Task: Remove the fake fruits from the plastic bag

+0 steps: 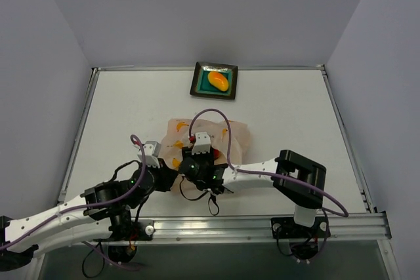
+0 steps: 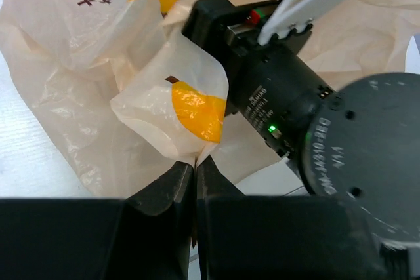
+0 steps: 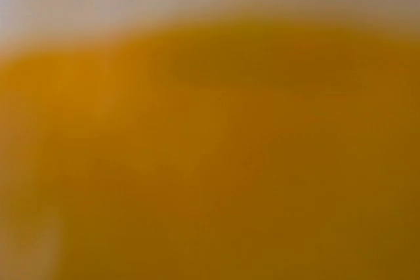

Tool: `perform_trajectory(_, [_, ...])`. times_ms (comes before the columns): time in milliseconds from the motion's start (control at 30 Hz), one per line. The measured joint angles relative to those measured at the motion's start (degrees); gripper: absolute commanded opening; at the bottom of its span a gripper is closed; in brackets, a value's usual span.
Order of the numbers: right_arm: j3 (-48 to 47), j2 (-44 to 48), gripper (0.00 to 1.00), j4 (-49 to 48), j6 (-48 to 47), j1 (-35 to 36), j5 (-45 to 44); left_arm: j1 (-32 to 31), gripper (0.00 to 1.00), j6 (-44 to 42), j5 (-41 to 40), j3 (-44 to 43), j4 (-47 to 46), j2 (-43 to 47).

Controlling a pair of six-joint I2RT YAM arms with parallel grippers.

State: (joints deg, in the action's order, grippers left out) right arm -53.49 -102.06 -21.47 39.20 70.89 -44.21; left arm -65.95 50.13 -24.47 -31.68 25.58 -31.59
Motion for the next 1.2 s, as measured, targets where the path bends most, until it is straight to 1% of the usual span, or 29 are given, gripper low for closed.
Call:
perform_trajectory(167, [-2.08,-4.96,0.57,-0.2,3.65,-0.09,-2.27,0.0,0.02,1.11,1.75,2.05,-0.17,2.78])
perform_trajectory(267, [-2.75,-7.26,0.52,-0.17,4.79,-0.35,-3.5,0.0,0.02,1.33,2.62,2.05,-0.59,2.82])
perform_trajectory(300, [-3.13,-7.98,0.47,-0.17,4.98,-0.55,-3.72,0.0,0.02,1.36,2.93,2.05,-0.66,2.73])
perform_trajectory(367, [-3.63,-8.87,0.43,-0.17,5.35,-1.14,-4.26,0.02,0.02,1.49,3.28,2.32,-0.63,2.64])
perform_trajectory(400, [-3.87,-9.11,0.39,-0.17,5.38,-1.42,-4.66,0.0,0.02,1.57,3.58,2.47,-0.63,2.69])
perform_trajectory(433, [-4.09,-9.25,0.38,-0.2,5.31,-1.62,-5.03,0.0,0.02,1.66,3.8,2.54,-0.63,2.75])
perform_trajectory(533, [-4.68,-9.27,0.39,-0.33,5.09,-1.92,-6.23,0.0,0.02,1.97,4.13,2.58,-0.61,3.06])
perform_trajectory(567, [-4.83,-9.27,0.42,-0.44,4.87,-1.92,-6.67,0.0,0.02,2.03,4.17,2.58,-0.61,3.21])
perform_trajectory(633, [-5.05,-9.27,0.44,-0.68,4.39,-1.92,-7.61,0.0,0.02,2.1,4.24,2.58,-0.61,3.26])
perform_trajectory(667, [-5.09,-9.29,0.43,-0.68,4.15,-1.95,-8.13,0.0,0.03,2.14,4.33,2.58,-0.59,3.26])
perform_trajectory(700, [-5.14,-9.33,0.3,-0.7,3.96,-1.97,-8.59,0.0,0.02,2.16,4.46,2.58,-0.59,3.23])
perform_trajectory(767, [-5.14,-9.44,0.15,-0.72,3.34,-2.08,-9.11,0.0,0.02,2.21,4.59,2.58,-0.59,3.06])
perform_trajectory(800, [-5.16,-9.46,0.03,-0.76,3.04,-2.19,-9.57,0.0,0.02,2.21,4.57,2.58,-0.57,2.97])
perform_trajectory(833, [-5.16,-9.46,0.0,-0.74,2.67,-2.34,-10.03,0.0,0.03,2.21,4.57,2.58,-0.57,2.91])
perform_trajectory(1033, [-3.45,-8.55,0.0,-2.82,-0.2,-2.47,-11.26,0.0,0.02,2.16,4.48,2.56,-0.44,2.16])
perform_trajectory(1200, [1.49,-2.05,0.0,-3.45,-3.65,0.87,-7.93,0.0,0.02,1.81,4.17,1.55,-0.44,0.48])
